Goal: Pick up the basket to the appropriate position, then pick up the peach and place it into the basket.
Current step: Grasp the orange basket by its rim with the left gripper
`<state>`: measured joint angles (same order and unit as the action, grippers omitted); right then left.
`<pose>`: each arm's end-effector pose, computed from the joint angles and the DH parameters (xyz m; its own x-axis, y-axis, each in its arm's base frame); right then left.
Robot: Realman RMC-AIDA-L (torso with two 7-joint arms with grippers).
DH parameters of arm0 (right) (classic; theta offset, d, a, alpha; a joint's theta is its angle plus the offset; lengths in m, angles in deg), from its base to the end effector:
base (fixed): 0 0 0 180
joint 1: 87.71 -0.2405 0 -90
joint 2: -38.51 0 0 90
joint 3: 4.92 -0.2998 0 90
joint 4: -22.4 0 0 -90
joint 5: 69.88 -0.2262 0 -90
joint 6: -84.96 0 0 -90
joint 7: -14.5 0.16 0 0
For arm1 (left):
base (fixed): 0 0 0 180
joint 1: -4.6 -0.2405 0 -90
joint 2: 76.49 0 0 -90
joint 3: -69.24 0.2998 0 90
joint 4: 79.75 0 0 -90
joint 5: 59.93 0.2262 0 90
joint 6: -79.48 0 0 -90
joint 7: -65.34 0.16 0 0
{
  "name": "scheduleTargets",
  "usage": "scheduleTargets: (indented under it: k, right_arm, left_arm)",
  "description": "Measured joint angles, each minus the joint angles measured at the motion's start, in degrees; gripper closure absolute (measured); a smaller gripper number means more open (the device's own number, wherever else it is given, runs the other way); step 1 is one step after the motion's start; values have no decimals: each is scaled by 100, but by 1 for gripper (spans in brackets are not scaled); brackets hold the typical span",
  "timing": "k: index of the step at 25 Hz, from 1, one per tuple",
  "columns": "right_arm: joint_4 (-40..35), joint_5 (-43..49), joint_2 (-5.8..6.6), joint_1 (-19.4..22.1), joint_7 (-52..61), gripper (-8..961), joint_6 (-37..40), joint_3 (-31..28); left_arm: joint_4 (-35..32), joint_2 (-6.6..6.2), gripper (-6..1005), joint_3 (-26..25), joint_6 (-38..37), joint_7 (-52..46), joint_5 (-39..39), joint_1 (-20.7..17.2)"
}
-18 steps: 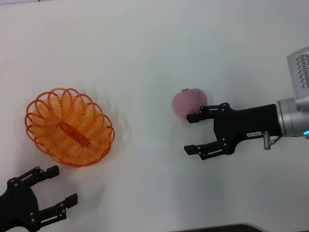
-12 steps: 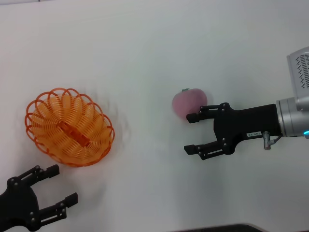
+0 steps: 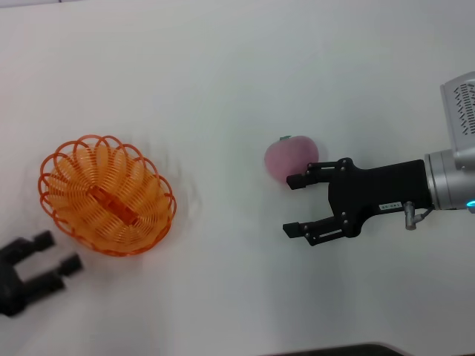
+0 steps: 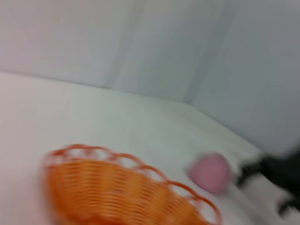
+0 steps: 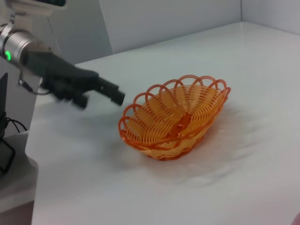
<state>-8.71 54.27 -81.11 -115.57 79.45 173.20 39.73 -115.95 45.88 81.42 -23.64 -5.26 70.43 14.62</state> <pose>0.3328 0.3162 -0.0829 0.9127 -0.2669 -0.3093 -0.2995 -0.9521 -0.0623 -0.4077 0.1965 -0.0298 0.5448 0.5448 0.6375 0.7578 -0.6454 -0.0961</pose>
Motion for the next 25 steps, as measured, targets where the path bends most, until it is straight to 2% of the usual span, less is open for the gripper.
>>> scheduleTargets:
  k: [1,3,7,13,20,25]
  right_arm:
    - [0,1,0,0,4,78,0,0]
    - [0,1,0,0,14,78,0,0]
    - [0,-5,-1,-1,17,78,2,0]
    - [0,-4,-9,-7,17,79,2,0]
    - [1,-5,-9,-46,17,82,-30,0]
    - [0,8,-9,-73,17,85,-61,0]
  left_arm:
    - [0,0,161,0,0,0,0,0]
    - [-28,-131,161,-457,276,-1199,24,104]
    - [-43,-193,161,-613,459,-1851,25,190]
    - [-109,-292,162,-579,531,-2385,68,448]
    - [-533,-490,163,-371,690,-3265,590,1158]
    - [-1010,-546,165,422,1155,-3970,761,1619]
